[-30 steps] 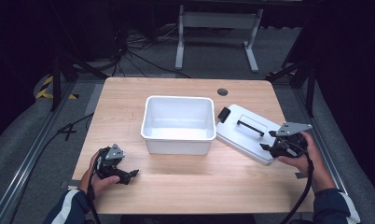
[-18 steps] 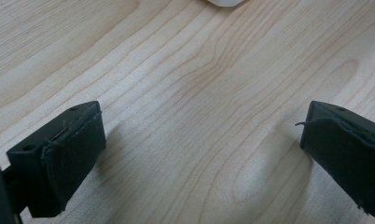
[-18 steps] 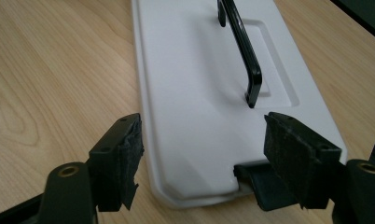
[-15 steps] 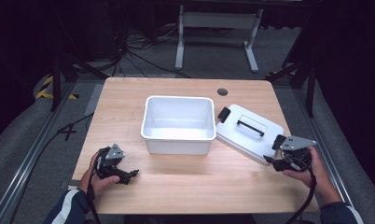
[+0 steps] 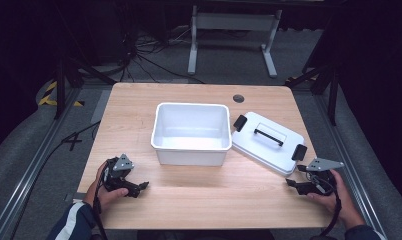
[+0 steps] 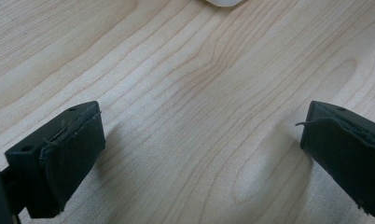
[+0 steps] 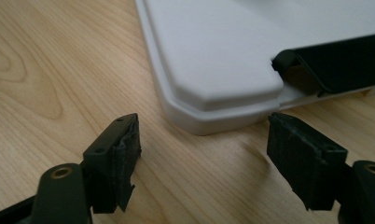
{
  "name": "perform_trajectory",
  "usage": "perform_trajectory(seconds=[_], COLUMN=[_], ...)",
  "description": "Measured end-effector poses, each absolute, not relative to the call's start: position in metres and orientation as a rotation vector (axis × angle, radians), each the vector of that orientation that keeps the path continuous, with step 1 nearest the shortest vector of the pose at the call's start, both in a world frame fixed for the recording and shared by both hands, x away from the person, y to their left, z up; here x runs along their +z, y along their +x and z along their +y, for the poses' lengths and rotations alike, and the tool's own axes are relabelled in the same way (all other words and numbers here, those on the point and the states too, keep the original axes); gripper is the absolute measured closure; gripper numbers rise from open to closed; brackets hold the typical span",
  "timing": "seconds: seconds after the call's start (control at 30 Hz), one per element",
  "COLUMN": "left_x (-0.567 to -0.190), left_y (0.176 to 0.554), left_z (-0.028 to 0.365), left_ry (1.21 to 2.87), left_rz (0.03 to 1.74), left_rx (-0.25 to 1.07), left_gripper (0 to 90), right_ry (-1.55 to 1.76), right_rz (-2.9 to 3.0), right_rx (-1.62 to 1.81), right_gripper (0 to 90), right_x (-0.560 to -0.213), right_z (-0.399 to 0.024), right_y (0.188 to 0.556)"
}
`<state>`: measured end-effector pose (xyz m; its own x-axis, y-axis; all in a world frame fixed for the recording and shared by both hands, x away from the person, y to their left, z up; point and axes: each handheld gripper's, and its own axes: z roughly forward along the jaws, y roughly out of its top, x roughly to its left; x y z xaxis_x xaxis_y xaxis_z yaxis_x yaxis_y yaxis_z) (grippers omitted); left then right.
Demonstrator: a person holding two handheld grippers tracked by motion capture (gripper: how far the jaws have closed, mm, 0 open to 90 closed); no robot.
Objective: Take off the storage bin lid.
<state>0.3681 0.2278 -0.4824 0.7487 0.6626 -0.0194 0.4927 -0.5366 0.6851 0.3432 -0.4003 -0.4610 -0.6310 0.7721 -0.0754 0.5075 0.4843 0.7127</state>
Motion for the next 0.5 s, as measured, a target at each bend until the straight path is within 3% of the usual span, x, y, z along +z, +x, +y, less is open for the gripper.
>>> perform_trajectory(seconds=[0.5], left_x=[-0.4823], left_y=[0.3687], left_z=[0.2274], left_ry=[2.252], left_rz=[0.863], left_rx=[0.321], left_gripper=[0.2], right_ry=[1.143], right_rz=[2.291], right_rx=[0.994], right_gripper=[18.9], right_x=[-0.4672], right_z=[-0.4028], right_y=[0.3420])
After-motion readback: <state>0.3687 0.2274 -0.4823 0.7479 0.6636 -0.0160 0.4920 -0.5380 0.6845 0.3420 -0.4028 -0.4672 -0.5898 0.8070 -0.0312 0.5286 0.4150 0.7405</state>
